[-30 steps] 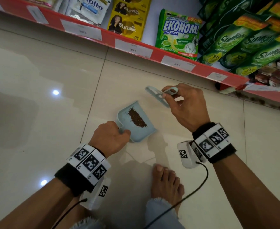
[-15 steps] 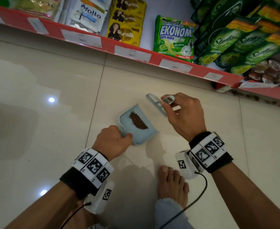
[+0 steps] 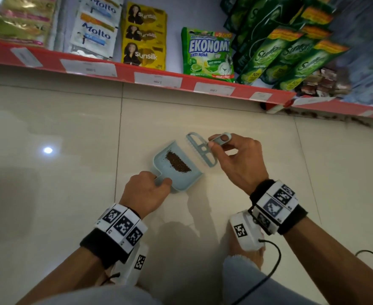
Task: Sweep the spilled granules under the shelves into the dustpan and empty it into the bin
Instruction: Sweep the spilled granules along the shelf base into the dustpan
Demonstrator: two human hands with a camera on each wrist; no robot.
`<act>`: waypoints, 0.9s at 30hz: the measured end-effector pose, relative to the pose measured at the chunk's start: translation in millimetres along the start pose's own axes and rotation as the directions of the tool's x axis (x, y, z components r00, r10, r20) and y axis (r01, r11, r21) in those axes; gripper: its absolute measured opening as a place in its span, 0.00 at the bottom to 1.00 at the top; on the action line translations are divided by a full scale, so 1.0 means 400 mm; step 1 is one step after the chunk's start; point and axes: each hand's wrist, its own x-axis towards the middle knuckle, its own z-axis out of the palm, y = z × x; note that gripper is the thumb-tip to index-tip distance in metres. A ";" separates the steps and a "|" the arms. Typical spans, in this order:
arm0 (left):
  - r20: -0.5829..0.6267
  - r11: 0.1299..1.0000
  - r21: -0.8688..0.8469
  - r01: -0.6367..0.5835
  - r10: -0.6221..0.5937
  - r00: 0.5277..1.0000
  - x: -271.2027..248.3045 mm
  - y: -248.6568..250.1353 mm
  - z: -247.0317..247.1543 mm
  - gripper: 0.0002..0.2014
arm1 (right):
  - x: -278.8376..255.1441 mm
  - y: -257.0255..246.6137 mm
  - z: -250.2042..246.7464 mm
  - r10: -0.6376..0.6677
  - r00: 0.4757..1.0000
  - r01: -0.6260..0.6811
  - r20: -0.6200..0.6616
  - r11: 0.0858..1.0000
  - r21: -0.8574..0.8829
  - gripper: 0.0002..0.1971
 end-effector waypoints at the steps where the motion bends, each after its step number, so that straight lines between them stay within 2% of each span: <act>1: 0.003 1.000 -0.001 -0.018 0.018 1.000 -0.001 0.006 -0.001 0.22 | -0.002 0.002 -0.013 0.008 1.000 -0.008 0.004 1.000 -0.012 0.08; 4: 0.013 0.996 0.003 -0.088 0.088 0.996 0.004 0.028 -0.001 0.23 | -0.001 0.013 -0.057 0.031 0.999 -0.032 0.033 0.999 0.026 0.08; 9: 0.057 0.981 -0.013 -0.195 0.195 0.979 0.024 0.098 0.033 0.22 | -0.004 0.061 -0.165 0.194 0.979 -0.203 0.069 0.963 0.175 0.08; 13: 0.102 0.970 0.024 -0.242 0.238 0.966 0.046 0.175 0.088 0.24 | -0.005 0.094 -0.277 0.347 0.937 -0.323 0.023 0.842 0.432 0.07; 16: 0.143 0.963 0.033 -0.268 0.261 0.955 0.065 0.237 0.137 0.22 | -0.002 0.144 -0.366 0.376 0.926 -0.292 -0.042 0.780 0.553 0.06; 22: 0.169 0.974 0.010 -0.225 0.220 0.961 0.083 0.391 0.258 0.16 | -0.012 0.295 -0.555 0.343 0.939 -0.232 -0.037 0.708 0.667 0.07; 27: 0.186 0.976 0.046 -0.215 0.203 0.961 0.095 0.502 0.335 0.16 | -0.004 0.418 -0.695 0.306 0.951 -0.226 -0.043 0.784 0.578 0.10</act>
